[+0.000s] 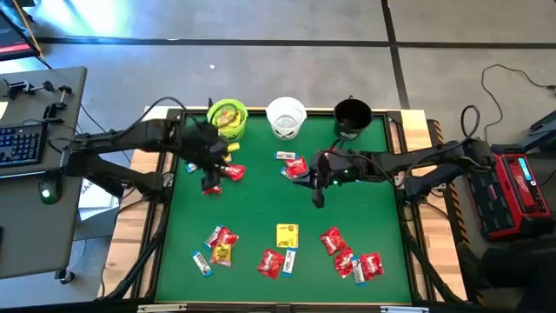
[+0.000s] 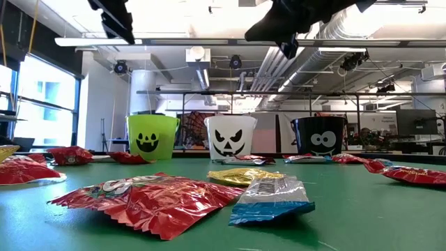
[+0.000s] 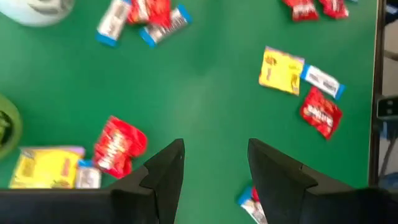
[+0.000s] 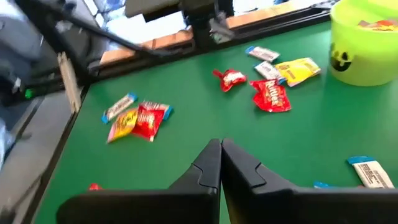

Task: Sort candy by brand, put in halloween buckets
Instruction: Put the yellow candy into the green bucket

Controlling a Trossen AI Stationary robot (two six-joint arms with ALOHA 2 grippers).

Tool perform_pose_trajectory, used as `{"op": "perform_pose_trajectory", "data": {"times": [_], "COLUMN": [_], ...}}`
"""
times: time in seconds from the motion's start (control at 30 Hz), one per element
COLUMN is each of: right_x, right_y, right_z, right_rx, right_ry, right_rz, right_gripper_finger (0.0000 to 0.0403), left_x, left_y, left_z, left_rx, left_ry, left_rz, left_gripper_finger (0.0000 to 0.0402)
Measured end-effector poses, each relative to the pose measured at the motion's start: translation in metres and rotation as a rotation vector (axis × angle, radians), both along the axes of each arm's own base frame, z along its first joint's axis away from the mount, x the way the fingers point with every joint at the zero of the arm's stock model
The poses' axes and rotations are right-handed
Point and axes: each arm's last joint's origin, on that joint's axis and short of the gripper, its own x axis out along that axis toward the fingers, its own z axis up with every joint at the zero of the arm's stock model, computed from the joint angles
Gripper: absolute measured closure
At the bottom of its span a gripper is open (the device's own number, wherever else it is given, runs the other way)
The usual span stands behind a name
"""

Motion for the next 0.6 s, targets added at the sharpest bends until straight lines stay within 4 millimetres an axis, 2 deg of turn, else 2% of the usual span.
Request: {"op": "perform_pose_trajectory", "data": {"times": [0.1,0.17,0.43,0.6], "right_x": [0.000,0.000,0.000,0.000], "right_y": [0.000,0.000,-0.002,-0.003], "right_z": [-0.001,-0.001,-0.001,-0.001], "right_rx": [-0.010,-0.011,0.005,0.016], "right_ry": [0.006,0.008,0.010,0.007], "right_rz": [0.019,0.020,-0.083,-0.122], "right_gripper_finger": [0.0403,0.0403,0.0403,0.0403], "left_x": [0.001,0.001,-0.003,-0.005], "left_y": [-0.013,-0.022,-0.051,-0.066], "left_z": [-0.005,-0.008,-0.020,-0.024], "left_rx": [-0.017,-0.022,-0.034,-0.048], "left_ry": [0.026,0.031,0.082,0.090], "left_rz": [-0.024,-0.059,-0.209,-0.228], "left_gripper_finger": [0.0240,0.0259,0.0391,0.0391]}}
